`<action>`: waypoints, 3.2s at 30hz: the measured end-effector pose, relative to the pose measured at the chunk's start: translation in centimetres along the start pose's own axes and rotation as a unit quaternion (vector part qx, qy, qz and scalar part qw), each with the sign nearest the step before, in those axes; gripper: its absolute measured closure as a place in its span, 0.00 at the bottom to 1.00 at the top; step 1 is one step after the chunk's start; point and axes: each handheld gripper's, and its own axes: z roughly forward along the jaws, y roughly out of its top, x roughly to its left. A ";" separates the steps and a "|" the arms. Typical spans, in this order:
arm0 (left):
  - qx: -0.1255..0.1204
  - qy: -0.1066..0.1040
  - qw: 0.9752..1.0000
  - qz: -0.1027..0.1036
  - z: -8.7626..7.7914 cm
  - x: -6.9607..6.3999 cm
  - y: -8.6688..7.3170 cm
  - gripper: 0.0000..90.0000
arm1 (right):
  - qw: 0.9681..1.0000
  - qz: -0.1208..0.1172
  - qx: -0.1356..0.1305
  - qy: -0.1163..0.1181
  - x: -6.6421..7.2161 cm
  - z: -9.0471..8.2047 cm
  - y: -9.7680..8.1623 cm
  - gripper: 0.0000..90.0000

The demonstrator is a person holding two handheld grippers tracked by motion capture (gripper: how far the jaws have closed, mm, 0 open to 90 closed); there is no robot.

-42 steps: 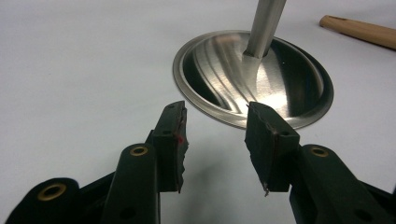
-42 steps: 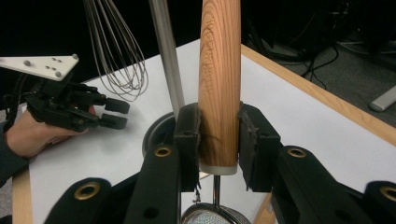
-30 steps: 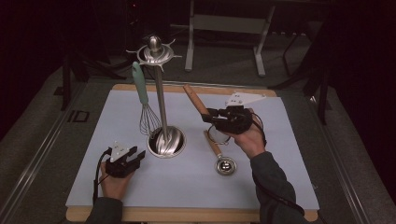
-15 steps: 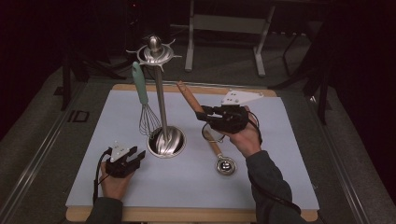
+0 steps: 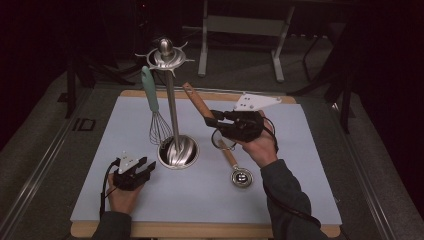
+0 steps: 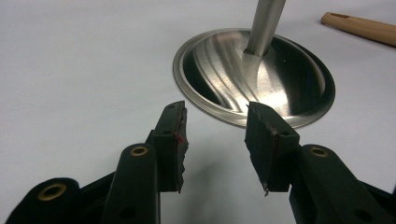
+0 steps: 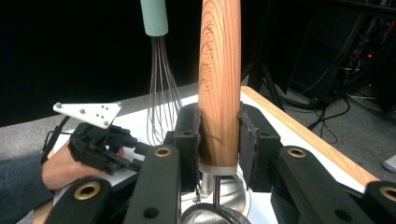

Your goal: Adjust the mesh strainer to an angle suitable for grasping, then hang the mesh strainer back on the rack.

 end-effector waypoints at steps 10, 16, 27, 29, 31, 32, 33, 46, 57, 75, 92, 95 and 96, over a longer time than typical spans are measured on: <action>0.001 0.000 1.000 0.000 0.0 0.0 0.0 0.65 | 1.000 -0.009 -0.020 0.005 0.5 -0.1 0.8 0.79; 0.001 0.001 1.000 0.001 0.0 0.0 0.0 0.65 | 0.999 -0.013 -0.029 0.007 0.6 -0.3 1.4 0.79; 0.000 0.000 1.000 0.001 0.0 0.0 0.0 0.65 | 0.998 -0.028 -0.049 0.010 1.0 -0.9 2.5 0.79; 0.000 0.000 1.000 0.001 0.0 0.0 0.0 0.65 | 0.998 -0.032 -0.054 0.011 1.2 -1.1 2.8 0.79; 0.001 0.000 1.000 0.001 0.0 0.0 0.0 0.65 | 0.998 -0.035 -0.060 0.013 1.3 -1.2 3.0 0.79; 0.001 0.000 1.000 0.001 0.0 0.0 0.0 0.65 | 0.997 -0.036 -0.062 0.014 1.4 -1.3 3.1 0.79; 0.000 0.000 1.000 0.001 0.0 0.0 0.0 0.65 | 0.997 -0.038 -0.064 0.015 1.5 -1.4 3.2 0.79; 0.000 0.000 1.000 0.000 0.0 0.0 0.0 0.65 | 0.997 -0.057 -0.051 0.025 2.1 -0.8 4.1 0.79; 0.000 0.000 1.000 0.000 0.0 0.0 0.0 0.65 | 0.998 -0.060 -0.035 0.004 1.4 1.0 4.7 0.78; 0.001 -0.001 1.000 -0.001 0.0 0.1 0.0 0.64 | 0.999 -0.049 -0.006 -0.014 0.8 3.8 5.1 0.73; 0.002 0.000 1.000 -0.001 0.0 0.1 0.0 0.64 | 0.998 -0.053 -0.006 -0.012 0.9 3.0 5.4 0.70; 0.002 0.000 1.000 -0.002 0.0 0.1 0.0 0.64 | 0.998 -0.055 -0.005 -0.012 0.8 2.9 5.4 0.70; 0.002 -0.001 1.000 -0.002 0.0 0.1 0.0 0.64 | 0.998 -0.056 -0.003 -0.012 0.7 2.9 5.4 0.70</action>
